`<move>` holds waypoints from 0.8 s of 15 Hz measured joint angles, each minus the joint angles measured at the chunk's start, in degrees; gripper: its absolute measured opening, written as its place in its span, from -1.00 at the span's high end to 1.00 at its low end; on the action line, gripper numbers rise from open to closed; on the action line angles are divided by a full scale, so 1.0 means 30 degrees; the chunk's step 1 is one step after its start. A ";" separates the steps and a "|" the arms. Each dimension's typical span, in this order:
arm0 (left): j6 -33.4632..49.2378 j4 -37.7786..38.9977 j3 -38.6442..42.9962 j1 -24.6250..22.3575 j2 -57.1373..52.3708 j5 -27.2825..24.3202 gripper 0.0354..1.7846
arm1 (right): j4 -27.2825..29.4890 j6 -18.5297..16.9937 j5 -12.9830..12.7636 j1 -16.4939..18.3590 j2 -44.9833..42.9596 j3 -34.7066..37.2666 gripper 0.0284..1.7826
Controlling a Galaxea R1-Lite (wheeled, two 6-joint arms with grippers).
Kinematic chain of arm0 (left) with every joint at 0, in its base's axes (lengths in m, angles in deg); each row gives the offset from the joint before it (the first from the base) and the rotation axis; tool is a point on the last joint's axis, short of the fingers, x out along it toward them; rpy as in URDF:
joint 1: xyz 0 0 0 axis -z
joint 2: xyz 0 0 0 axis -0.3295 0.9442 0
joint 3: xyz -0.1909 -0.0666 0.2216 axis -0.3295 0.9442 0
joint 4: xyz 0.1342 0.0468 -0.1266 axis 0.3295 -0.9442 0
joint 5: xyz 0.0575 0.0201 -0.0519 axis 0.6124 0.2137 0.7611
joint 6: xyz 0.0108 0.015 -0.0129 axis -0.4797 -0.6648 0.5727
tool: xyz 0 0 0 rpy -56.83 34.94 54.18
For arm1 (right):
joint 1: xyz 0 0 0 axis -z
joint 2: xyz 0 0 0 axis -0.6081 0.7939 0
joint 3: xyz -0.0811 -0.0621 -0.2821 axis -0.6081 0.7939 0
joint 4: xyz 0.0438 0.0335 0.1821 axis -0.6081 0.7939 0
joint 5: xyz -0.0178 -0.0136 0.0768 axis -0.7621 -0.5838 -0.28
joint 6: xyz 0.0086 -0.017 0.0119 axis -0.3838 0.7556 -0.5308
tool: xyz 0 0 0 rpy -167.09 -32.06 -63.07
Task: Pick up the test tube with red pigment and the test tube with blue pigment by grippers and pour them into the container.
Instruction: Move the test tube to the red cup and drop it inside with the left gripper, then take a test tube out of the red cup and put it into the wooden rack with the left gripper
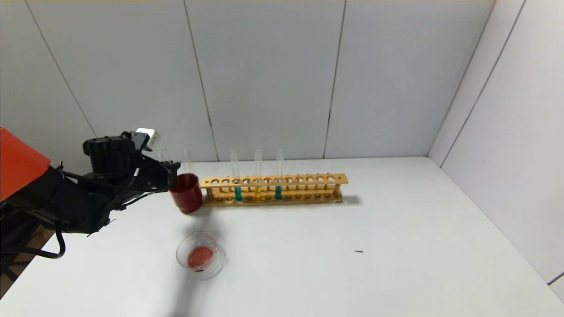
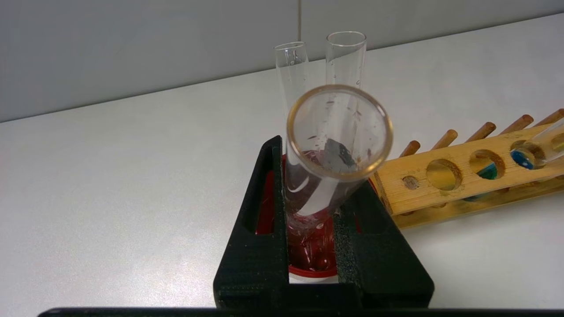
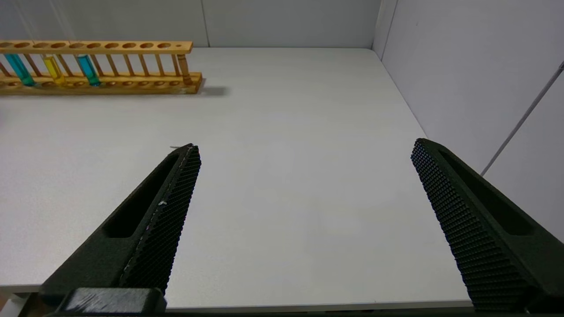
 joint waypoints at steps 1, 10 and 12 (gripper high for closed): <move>-0.0008 0.0000 -0.0008 0.0000 0.0016 0.0000 0.66 | 0.0000 -0.0008 0.0000 0.0000 0.0000 0.0000 -0.96; -0.0065 -0.0012 -0.0020 0.0008 0.0293 -0.0028 -0.34 | 0.0000 0.0000 0.0008 0.0000 0.0000 0.0000 -0.96; -0.0065 -0.0012 -0.0008 0.0081 0.0349 -0.0028 -0.63 | 0.0000 0.0000 0.0008 0.0000 0.0000 0.0000 -0.96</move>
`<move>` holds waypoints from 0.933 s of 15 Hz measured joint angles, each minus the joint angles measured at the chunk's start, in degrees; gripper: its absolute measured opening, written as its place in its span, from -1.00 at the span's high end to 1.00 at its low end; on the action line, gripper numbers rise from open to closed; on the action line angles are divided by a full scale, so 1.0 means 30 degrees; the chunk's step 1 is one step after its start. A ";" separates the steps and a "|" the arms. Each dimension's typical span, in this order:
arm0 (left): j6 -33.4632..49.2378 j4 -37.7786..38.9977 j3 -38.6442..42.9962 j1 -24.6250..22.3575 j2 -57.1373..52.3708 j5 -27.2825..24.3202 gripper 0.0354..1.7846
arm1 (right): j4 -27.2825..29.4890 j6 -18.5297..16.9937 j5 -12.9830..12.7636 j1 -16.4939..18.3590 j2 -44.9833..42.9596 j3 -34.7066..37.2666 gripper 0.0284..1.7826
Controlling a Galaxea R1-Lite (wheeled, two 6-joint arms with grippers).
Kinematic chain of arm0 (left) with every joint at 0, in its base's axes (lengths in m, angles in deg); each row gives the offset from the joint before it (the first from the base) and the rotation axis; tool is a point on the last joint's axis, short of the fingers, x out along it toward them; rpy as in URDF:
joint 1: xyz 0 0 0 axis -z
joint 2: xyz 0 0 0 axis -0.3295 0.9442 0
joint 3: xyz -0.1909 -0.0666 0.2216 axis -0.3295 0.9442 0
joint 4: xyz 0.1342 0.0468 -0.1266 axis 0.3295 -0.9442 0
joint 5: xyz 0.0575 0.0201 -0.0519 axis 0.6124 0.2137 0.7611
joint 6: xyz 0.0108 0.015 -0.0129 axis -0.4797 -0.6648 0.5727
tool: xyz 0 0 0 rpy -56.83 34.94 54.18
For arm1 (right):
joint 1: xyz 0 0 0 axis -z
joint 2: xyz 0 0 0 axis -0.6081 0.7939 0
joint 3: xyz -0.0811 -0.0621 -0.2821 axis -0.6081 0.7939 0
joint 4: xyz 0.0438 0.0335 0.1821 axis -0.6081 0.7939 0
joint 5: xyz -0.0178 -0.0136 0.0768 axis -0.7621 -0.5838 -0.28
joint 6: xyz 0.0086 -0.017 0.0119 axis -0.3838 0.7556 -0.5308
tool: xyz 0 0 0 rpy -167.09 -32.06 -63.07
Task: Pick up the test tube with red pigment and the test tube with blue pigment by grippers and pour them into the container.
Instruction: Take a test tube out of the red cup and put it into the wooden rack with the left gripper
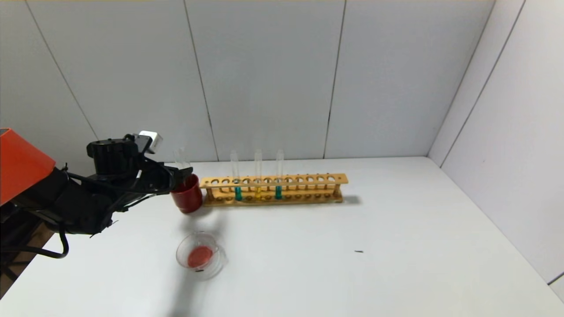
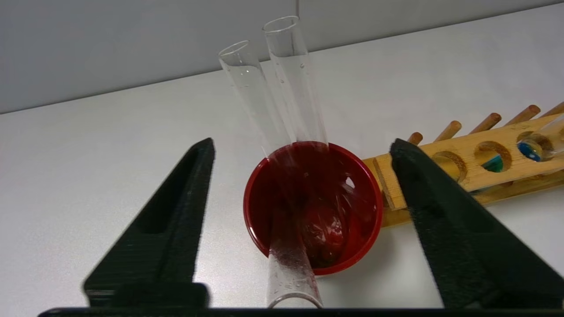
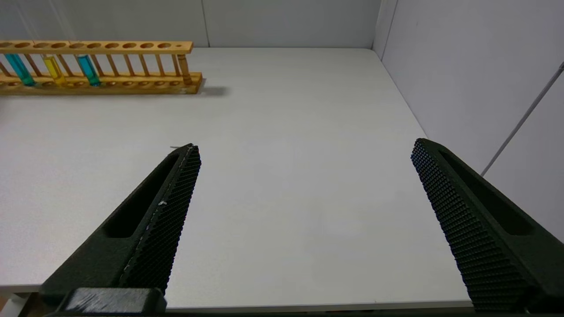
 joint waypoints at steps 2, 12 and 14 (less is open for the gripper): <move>-0.0183 -0.0008 -0.0073 0.0057 0.0016 0.0000 -0.85 | 0.0000 -0.0008 0.0000 0.0000 0.0000 0.0000 -0.96; -0.0366 -0.5669 -0.3629 0.0093 -0.3592 0.0122 -0.96 | 0.0000 0.0000 -0.0008 0.0000 0.0000 0.0000 -0.96; -0.0366 -0.7237 -0.4064 0.0540 -0.5157 0.0122 -0.96 | 0.0000 -0.0008 0.0000 0.0000 0.0000 0.0000 -0.96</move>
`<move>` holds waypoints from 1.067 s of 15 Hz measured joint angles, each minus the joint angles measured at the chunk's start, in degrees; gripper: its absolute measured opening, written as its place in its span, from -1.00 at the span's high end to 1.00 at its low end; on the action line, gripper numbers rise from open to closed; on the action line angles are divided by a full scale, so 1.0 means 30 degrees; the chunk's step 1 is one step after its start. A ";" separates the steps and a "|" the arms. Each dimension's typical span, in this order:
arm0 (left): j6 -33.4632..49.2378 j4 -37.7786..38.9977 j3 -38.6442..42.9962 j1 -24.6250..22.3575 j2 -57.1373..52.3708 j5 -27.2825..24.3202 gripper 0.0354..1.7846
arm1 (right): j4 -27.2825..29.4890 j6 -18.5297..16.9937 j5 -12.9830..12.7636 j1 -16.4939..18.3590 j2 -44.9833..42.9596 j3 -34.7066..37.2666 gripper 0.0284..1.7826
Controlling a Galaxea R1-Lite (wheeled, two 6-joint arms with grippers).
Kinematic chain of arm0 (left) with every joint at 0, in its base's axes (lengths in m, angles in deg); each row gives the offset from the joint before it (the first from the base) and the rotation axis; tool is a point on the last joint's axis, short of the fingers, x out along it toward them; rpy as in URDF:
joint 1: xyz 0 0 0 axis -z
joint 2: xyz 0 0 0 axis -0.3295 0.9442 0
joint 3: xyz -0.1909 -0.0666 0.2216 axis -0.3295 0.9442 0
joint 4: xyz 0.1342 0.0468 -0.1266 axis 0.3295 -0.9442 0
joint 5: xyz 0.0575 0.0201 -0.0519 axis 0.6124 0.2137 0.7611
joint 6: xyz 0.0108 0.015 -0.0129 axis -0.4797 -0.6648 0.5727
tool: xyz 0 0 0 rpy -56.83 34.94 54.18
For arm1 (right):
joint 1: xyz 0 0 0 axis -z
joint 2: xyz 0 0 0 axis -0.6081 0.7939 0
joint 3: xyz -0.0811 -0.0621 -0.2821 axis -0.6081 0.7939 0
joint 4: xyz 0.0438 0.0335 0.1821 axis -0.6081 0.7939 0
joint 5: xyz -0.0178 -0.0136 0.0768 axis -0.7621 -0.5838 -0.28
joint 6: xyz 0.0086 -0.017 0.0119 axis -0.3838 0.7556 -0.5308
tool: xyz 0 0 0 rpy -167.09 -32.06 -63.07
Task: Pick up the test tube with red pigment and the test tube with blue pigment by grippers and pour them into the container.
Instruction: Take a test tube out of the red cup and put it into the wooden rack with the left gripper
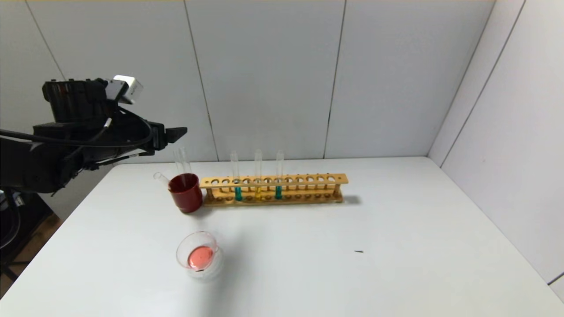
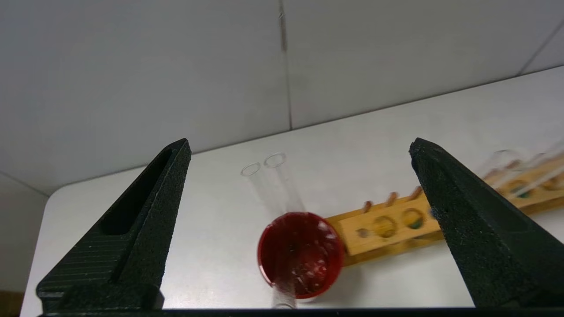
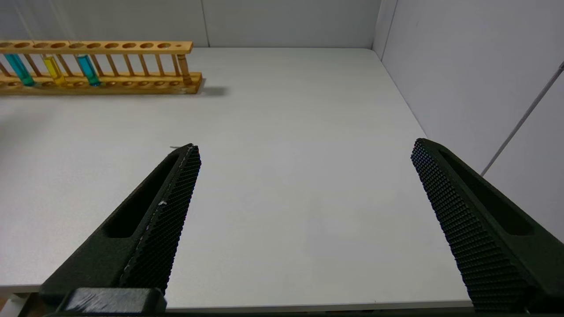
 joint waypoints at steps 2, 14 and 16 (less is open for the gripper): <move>0.0065 -0.1040 0.0398 0.0983 -0.1650 -0.0049 -0.96 | 0.0000 0.0008 -0.0008 0.0000 0.0000 0.0000 -0.96; 0.0508 0.1239 0.5880 0.5287 -0.1654 0.0272 -0.96 | 0.0000 0.0000 -0.0008 0.0000 0.0000 0.0000 -0.96; 0.0691 0.2458 0.5433 0.5506 0.0211 0.0622 -0.96 | 0.0000 0.0008 -0.0016 0.0000 0.0000 0.0000 -0.96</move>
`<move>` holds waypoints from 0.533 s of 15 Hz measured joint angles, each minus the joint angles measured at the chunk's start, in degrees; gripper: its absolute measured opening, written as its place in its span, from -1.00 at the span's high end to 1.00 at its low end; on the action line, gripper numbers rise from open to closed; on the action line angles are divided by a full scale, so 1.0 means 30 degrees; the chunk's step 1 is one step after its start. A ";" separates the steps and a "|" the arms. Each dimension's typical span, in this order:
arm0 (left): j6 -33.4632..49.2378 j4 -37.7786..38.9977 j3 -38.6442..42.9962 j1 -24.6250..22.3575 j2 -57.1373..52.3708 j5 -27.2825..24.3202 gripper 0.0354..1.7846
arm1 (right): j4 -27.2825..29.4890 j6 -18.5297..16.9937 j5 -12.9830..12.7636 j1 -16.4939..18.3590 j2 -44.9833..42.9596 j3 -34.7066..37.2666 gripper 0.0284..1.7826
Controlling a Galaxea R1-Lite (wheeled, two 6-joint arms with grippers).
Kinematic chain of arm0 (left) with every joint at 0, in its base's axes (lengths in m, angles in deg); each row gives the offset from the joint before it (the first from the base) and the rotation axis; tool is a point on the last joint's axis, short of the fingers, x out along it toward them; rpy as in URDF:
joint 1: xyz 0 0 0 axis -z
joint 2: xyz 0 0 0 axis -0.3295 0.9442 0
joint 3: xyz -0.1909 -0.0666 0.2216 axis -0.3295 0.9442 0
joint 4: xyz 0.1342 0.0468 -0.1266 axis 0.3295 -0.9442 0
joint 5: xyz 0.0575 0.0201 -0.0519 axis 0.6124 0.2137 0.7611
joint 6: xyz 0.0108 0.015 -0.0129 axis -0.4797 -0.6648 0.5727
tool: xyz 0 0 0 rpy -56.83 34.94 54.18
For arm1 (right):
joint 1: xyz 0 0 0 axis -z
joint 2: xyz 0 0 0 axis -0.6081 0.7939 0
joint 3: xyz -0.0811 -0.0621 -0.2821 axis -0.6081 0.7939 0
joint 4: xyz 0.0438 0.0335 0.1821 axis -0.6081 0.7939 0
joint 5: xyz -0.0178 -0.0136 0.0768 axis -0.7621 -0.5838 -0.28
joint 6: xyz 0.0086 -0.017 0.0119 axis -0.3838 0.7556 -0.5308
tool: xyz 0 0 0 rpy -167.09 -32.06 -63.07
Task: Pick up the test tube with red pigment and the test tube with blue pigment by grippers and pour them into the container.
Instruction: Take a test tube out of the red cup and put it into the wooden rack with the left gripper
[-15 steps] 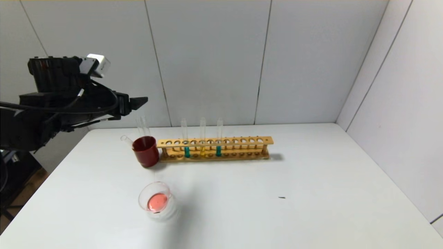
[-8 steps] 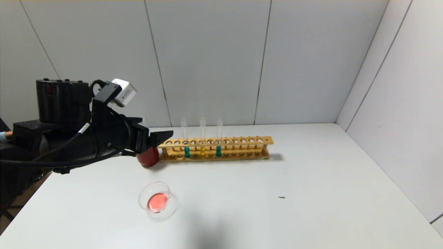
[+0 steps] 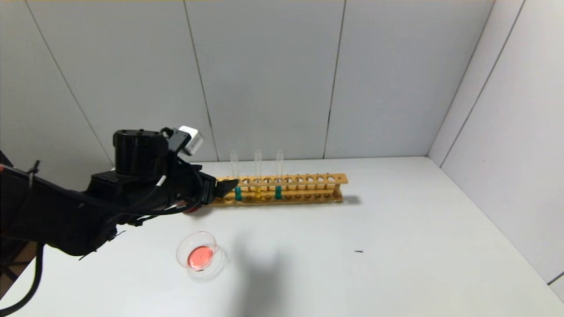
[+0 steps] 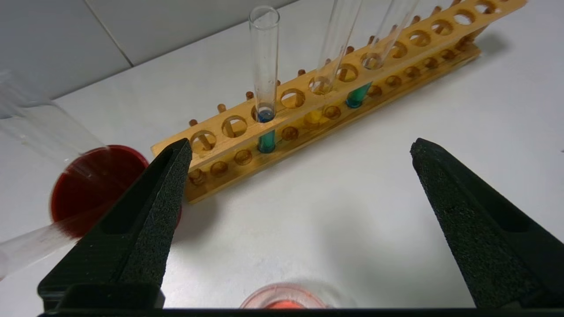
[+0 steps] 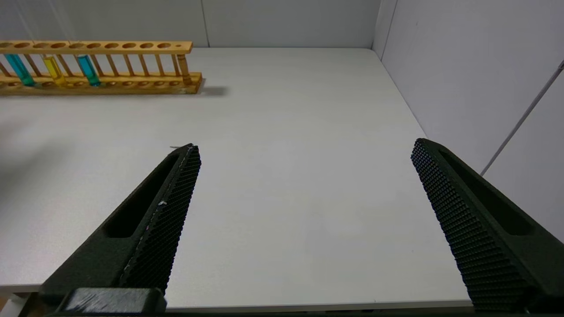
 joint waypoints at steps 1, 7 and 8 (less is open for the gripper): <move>0.0126 0.0414 -0.0443 0.0102 0.0975 0.0248 -0.96 | 0.0000 0.0000 0.0016 0.0000 0.0000 0.0000 -0.96; 0.1300 0.0349 -0.5494 0.0313 0.6018 0.2406 -0.96 | 0.0000 0.0000 0.0008 0.0000 0.0000 0.0000 -0.96; 0.1353 -0.0033 -0.6408 0.0313 0.6571 0.2893 -0.96 | 0.0000 0.0000 0.0008 0.0000 0.0000 0.0000 -0.96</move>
